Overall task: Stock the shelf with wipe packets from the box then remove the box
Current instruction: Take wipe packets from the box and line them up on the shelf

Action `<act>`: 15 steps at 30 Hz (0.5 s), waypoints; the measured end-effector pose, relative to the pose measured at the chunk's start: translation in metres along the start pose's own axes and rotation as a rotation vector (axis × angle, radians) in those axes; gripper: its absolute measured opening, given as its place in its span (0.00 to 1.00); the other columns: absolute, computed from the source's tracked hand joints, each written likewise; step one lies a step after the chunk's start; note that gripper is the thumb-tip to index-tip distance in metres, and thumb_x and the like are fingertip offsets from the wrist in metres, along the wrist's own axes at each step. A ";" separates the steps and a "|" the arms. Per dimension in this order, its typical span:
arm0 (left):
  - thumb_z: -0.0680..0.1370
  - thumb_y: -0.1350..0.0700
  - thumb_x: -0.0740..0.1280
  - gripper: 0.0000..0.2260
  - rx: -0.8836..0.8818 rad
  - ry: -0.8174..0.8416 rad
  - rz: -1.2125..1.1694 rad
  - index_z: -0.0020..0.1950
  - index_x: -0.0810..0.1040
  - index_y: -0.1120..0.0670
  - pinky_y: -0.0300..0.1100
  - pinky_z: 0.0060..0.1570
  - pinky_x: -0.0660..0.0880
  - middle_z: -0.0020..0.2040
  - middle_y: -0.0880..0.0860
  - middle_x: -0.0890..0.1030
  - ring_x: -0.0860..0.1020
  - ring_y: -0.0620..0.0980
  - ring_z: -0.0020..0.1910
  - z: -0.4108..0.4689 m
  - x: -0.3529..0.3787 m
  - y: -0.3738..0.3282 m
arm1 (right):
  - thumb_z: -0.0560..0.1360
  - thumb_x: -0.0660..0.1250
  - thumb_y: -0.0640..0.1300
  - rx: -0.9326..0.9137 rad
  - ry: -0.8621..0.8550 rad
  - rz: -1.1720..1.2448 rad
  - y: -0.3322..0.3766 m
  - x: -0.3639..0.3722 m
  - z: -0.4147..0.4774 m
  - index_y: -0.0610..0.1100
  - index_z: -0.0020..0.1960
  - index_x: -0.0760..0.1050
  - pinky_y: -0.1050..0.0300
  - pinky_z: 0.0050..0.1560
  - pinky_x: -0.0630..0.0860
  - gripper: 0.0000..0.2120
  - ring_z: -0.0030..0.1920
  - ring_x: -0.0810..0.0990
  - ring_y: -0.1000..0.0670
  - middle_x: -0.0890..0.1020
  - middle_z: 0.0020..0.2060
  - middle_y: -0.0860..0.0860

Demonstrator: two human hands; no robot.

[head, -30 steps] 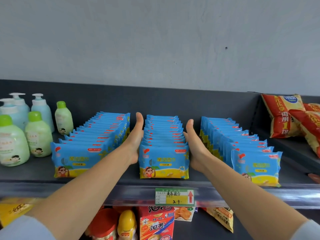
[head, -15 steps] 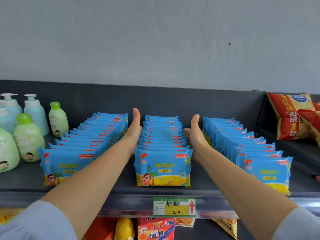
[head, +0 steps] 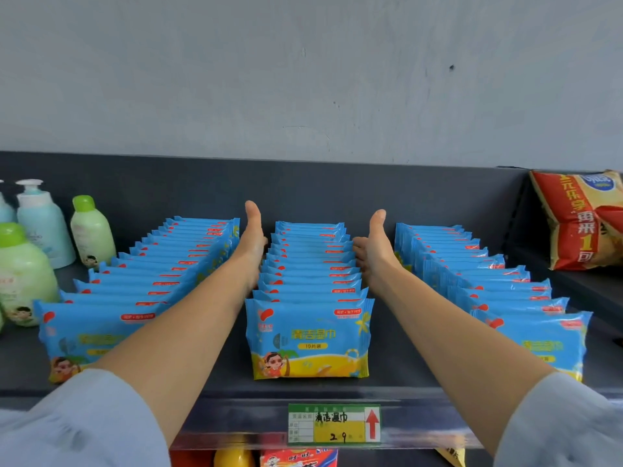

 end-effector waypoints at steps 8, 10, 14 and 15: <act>0.71 0.25 0.43 0.41 -0.038 0.119 0.081 0.43 0.77 0.60 0.41 0.32 0.79 0.43 0.57 0.81 0.80 0.54 0.38 0.009 0.005 0.002 | 0.75 0.42 0.72 0.030 0.086 0.065 -0.001 0.009 0.006 0.42 0.48 0.76 0.49 0.56 0.78 0.38 0.47 0.83 0.44 0.84 0.48 0.43; 0.73 0.26 0.44 0.40 -0.006 0.084 0.113 0.42 0.77 0.60 0.41 0.32 0.78 0.39 0.57 0.82 0.81 0.54 0.35 0.010 0.004 0.001 | 0.76 0.42 0.71 0.018 0.056 0.057 -0.001 0.007 0.008 0.42 0.46 0.75 0.49 0.57 0.78 0.36 0.46 0.83 0.45 0.83 0.46 0.44; 0.73 0.26 0.45 0.35 0.032 0.021 0.126 0.41 0.74 0.56 0.46 0.41 0.76 0.45 0.57 0.81 0.80 0.54 0.41 0.017 0.003 -0.003 | 0.76 0.42 0.70 0.021 0.041 0.063 0.002 0.007 0.010 0.41 0.44 0.72 0.49 0.61 0.76 0.35 0.47 0.82 0.45 0.82 0.42 0.46; 0.73 0.25 0.45 0.36 0.023 0.023 0.120 0.41 0.74 0.56 0.46 0.41 0.76 0.45 0.57 0.81 0.80 0.54 0.40 0.017 0.003 -0.003 | 0.77 0.42 0.70 0.026 0.039 0.056 0.003 0.008 0.010 0.41 0.45 0.71 0.50 0.59 0.76 0.34 0.47 0.81 0.45 0.81 0.41 0.47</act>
Point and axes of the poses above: each hand's wrist, its own z-axis towards the middle knuckle, its own x-axis out of the palm, y = z × x, the point moved 4 cm from there along z, towards the middle knuckle
